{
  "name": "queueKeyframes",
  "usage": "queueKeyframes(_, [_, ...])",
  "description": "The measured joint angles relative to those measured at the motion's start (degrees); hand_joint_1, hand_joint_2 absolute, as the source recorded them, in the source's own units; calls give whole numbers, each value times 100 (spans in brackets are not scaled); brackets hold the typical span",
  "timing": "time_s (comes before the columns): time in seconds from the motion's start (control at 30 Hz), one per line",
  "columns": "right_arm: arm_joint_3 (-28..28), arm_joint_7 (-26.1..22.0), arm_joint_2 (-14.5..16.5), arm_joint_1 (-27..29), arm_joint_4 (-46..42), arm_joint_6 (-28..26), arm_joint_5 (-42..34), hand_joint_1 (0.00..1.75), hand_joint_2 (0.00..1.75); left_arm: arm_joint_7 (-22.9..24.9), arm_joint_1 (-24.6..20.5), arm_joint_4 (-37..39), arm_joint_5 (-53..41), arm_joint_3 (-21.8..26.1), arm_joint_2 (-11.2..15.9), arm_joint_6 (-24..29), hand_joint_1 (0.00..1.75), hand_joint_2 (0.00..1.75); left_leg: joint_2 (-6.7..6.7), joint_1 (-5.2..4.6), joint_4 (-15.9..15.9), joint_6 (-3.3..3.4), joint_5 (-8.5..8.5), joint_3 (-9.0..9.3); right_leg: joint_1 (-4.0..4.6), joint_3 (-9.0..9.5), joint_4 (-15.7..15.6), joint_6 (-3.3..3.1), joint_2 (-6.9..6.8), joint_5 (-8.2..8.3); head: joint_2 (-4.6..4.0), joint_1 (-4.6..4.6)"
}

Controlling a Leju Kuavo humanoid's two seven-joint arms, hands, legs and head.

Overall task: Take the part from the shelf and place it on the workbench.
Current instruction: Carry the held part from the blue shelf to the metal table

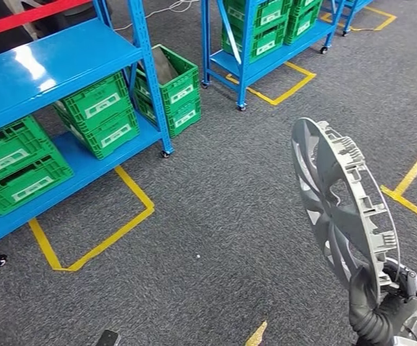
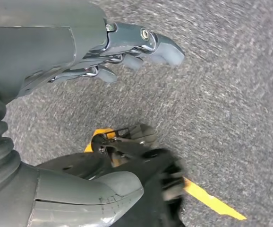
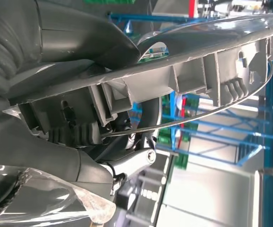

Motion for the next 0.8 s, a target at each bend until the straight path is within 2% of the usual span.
queueKeyframes(0.03, [-1, -1, 7, -3, -12, -16, 7, 175, 175, -7, -3, 0, -8, 0, -1, -1, 0, 175, -96, -7, -298, 27, 46, 165, 1, -26, 3, 23, 58, 35, 0, -3])
queueKeyframes(0.07, [-2, -1, 13, -4, -25, -30, 14, 175, 175, -12, -5, 0, -14, 0, -4, 0, 0, 175, -157, -12, -453, 40, 45, 243, -5, -53, 4, 54, 110, 72, 0, -2])
queueKeyframes(0.13, [-11, -1, 20, 3, -51, -63, 32, 175, 175, -13, -10, 0, -19, 0, -20, 4, 0, 175, -94, -14, -525, 40, 62, 245, -14, -113, 4, 131, 210, 143, 0, -3])
queueKeyframes(0.17, [-19, -1, 22, 17, -63, -88, 42, 175, 175, -5, -15, 1, -26, 0, -28, 13, 0, 175, -27, -5, -547, 50, 87, 232, -10, -163, 31, 166, 178, 126, 0, 1])
queueKeyframes(0.2, [-27, -1, 22, 28, -82, -111, 51, 175, 175, 9, -19, 1, -38, 0, -38, 24, 0, 175, 40, 6, -566, 66, 117, 214, -3, -232, 132, 204, 87, 41, 0, 14])
queueKeyframes(0.23, [-32, -1, 22, 36, -102, -131, 57, 175, 175, 31, -20, 2, -53, 0, -45, 35, 0, 175, 112, 17, -582, 84, 148, 192, 1, -335, 340, 239, -40, -115, 0, 29])
queueKeyframes(0.27, [-35, -2, 22, 44, -120, -144, 60, 175, 175, 52, -17, 2, -67, 0, -48, 44, 0, 175, 186, 12, -580, 96, 167, 166, -6, -470, 665, 271, -189, -327, 0, 39])
queueKeyframes(0.33, [-33, -3, 22, 65, -145, -153, 52, 175, 175, 84, 0, 2, -87, 0, -53, 52, 0, 175, 336, 4, -567, 104, 194, 110, -35, -723, 1392, 326, -322, -686, 0, 51])
queueKeyframes(0.37, [-36, -1, 22, 88, -160, -163, 44, 175, 175, 92, 6, 2, -99, 0, -55, 54, 0, 175, 414, 3, -560, 100, 205, 88, -50, -752, 1577, 342, -350, -741, 0, 51])
queueKeyframes(0.4, [-42, 1, 22, 117, -179, -181, 31, 175, 175, 101, 7, 2, -113, 0, -60, 57, 0, 175, 486, 3, -555, 96, 212, 73, -63, -672, 1543, 351, -373, -693, 0, 52])
queueKeyframes(0.43, [-51, 3, 22, 145, -213, -208, 15, 175, 175, 114, 4, 2, -129, 0, -68, 59, 0, 175, 551, 3, -550, 91, 216, 66, -72, -481, 1291, 350, -410, -561, 0, 52])
queueKeyframes(0.5, [-67, 5, 22, 175, -304, -269, -16, 175, 175, 144, -4, 3, -157, 0, -86, 63, 0, 175, 668, -14, -537, 66, 211, 65, -54, 29, 509, 329, -622, -297, 0, 53])
queueKeyframes(0.53, [-72, 3, 23, 176, -354, -294, -36, 175, 175, 154, -7, 4, -169, 0, -92, 64, 0, 175, 721, -31, -522, 42, 210, 57, -37, 209, 206, 294, -723, -240, 0, 54])
queueKeyframes(0.57, [-77, 1, 24, 175, -397, -316, -54, 175, 175, 158, -12, 5, -178, 0, -96, 66, 0, 175, 774, -49, -506, 14, 213, 45, -17, 295, 38, 256, -790, -231, 0, 53])
queueKeyframes(0.6, [-84, -1, 26, 180, -434, -337, -75, 175, 175, 151, -16, 6, -186, 0, -98, 66, 0, 175, 829, -65, -493, -12, 219, 32, 2, 303, -5, 216, -787, -247, 0, 53])
queueKeyframes(0.63, [-94, -2, 28, 194, -467, -362, -96, 175, 175, 136, -22, 7, -190, 0, -101, 65, 0, 175, 883, -68, -483, -32, 223, 24, -1, 279, -18, 168, -730, -239, 0, 53])
queueKeyframes(0.67, [-108, -1, 31, 209, -495, -388, -110, 175, 175, 112, -33, 7, -193, 0, -103, 63, 0, 175, 866, -61, -463, -57, 195, 16, -6, 258, -21, 127, -674, -219, 0, 52])
queueKeyframes(0.73, [-133, 2, 41, 210, -552, -434, -137, 175, 175, 56, -47, 7, -196, 1, -107, 52, 0, 175, 625, -37, -192, -104, -37, -90, -25, 226, -44, 33, -567, -170, 0, 45])
queueKeyframes(0.77, [-141, 1, 46, 203, -581, -450, -147, 175, 175, 35, -47, 7, -196, 2, -107, 48, 0, 175, 454, -25, 121, -121, -238, -215, -30, 206, -49, -8, -510, -145, 0, 40])
queueKeyframes(0.8, [-146, -1, 49, 195, -606, -462, -157, 175, 175, 21, -42, 7, -196, 2, -107, 44, 0, 175, 337, -19, 515, -126, -444, -375, -24, 182, -48, -39, -447, -126, 0, 37])
